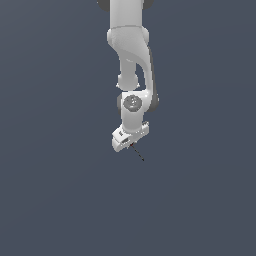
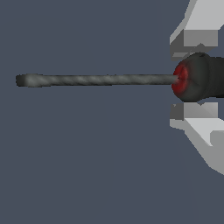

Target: Pick up the object and move it to a goal position.

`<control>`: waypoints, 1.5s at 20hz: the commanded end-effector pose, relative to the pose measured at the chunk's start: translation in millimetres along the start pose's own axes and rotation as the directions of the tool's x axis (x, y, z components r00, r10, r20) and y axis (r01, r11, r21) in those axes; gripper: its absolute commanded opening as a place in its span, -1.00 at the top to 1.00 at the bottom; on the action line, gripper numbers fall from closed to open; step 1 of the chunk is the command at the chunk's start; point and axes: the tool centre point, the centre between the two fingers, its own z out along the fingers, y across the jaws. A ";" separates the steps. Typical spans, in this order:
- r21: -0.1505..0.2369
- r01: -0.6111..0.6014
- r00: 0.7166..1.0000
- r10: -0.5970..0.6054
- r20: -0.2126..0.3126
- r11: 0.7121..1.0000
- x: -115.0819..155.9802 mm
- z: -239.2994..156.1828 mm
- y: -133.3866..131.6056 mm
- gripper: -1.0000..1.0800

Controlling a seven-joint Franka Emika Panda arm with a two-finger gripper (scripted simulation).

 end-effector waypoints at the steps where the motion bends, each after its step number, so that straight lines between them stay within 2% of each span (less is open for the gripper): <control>1: 0.000 0.000 1.000 0.000 0.000 1.000 0.1 -1.0 0.1 1.00; 7: 0.000 0.000 1.000 0.000 0.000 1.000 -1.7 -17.2 4.7 1.00; 13: 0.000 0.001 1.000 -0.001 0.000 1.000 -5.6 -53.9 14.5 1.00; 30: 0.002 0.003 1.000 -0.003 -0.002 1.000 -21.8 -228.9 61.9 1.00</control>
